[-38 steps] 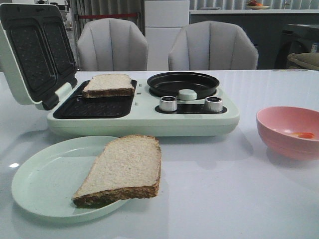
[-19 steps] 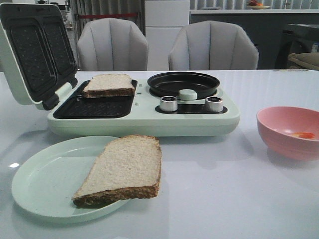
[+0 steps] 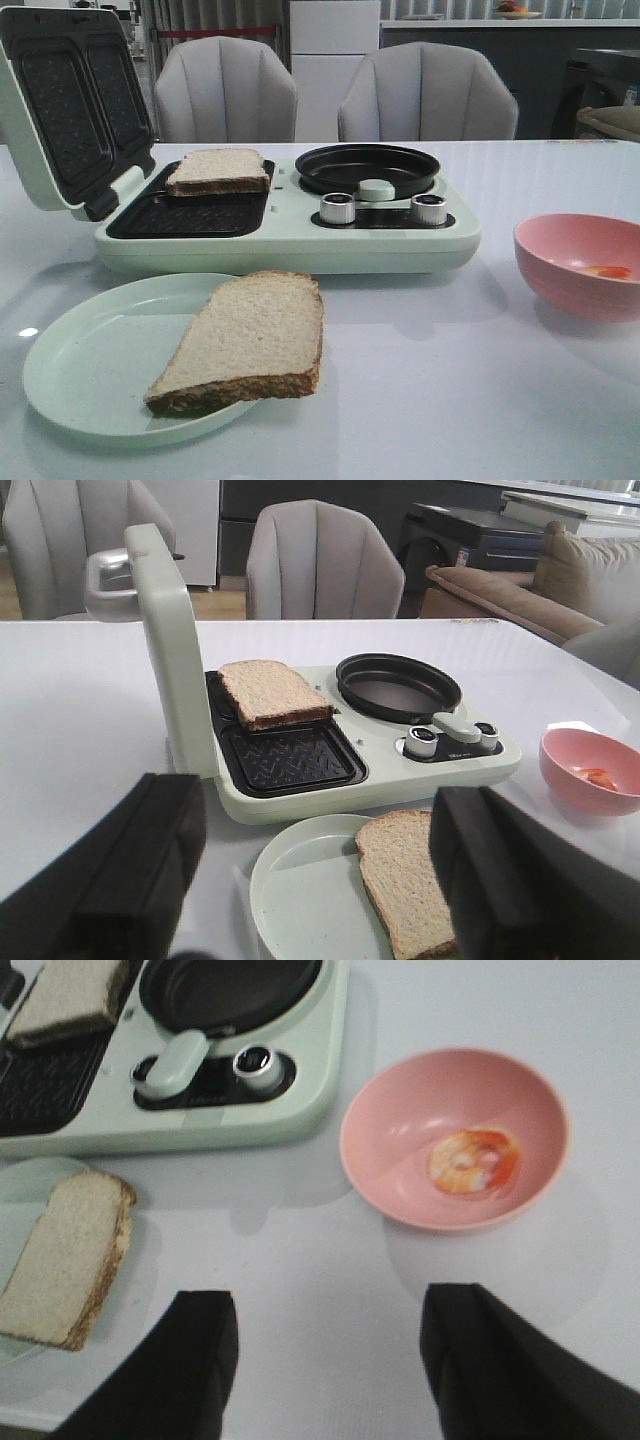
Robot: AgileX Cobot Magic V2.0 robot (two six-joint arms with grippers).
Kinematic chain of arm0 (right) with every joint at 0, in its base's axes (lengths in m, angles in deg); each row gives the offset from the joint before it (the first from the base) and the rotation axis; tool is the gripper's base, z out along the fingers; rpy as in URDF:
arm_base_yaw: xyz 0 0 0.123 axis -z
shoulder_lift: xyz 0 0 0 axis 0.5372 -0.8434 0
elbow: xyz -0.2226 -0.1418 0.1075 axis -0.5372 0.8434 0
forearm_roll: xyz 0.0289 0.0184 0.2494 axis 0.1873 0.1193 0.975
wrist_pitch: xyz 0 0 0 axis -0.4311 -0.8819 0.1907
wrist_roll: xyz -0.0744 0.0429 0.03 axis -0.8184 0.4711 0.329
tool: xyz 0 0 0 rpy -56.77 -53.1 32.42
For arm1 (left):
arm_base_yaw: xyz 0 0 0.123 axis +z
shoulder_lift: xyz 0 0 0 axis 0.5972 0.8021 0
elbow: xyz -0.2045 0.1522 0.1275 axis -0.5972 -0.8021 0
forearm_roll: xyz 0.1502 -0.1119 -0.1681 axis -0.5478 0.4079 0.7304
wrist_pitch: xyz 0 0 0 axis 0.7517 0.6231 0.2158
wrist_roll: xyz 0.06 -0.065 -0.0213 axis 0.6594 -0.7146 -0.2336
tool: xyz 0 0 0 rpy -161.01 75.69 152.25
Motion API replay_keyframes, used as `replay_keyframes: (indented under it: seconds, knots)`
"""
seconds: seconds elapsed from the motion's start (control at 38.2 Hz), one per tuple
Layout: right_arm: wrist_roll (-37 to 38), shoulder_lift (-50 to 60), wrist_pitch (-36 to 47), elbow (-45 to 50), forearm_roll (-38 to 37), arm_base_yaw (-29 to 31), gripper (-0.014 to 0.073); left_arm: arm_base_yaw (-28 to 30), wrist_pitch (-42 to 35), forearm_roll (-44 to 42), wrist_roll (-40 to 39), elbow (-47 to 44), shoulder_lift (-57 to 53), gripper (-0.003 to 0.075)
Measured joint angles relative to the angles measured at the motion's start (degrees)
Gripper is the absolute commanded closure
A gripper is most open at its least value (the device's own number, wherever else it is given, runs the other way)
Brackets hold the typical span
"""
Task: Make breakfast with bread and shrimp
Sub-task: 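Withdraw the left gripper away from the breakfast maker, then reach the right gripper to the remaining bread slice and grasp it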
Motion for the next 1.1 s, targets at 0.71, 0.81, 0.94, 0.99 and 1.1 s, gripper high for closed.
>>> replay_keyframes:
  seconds: [0.71, 0.81, 0.94, 0.99, 1.1]
  knots:
    - [-48.3, -45.1, -5.7, -9.7, 54.9, -3.9, 0.0147, 0.0, 0.0, 0.0, 0.0, 0.0, 0.0, 0.0192]
    - [-50.0, -51.0, -4.9, -13.1, 56.3, -7.2, 0.0147, 0.0, 0.0, 0.0, 0.0, 0.0, 0.0, 0.0192]
    - [-50.4, -56.1, -1.0, -16.6, 58.5, -10.5, 0.0147, 0.0, 0.0, 0.0, 0.0, 0.0, 0.0, 0.0192]
    - [-50.6, -57.3, 0.1, -16.8, 59.6, -11.0, 0.0147, 0.0, 0.0, 0.0, 0.0, 0.0, 0.0, 0.0192]
    - [-51.5, -59.9, 0.8, -17.6, 61.8, -11.4, 0.0147, 0.0, 0.0, 0.0, 0.0, 0.0, 0.0, 0.0192]
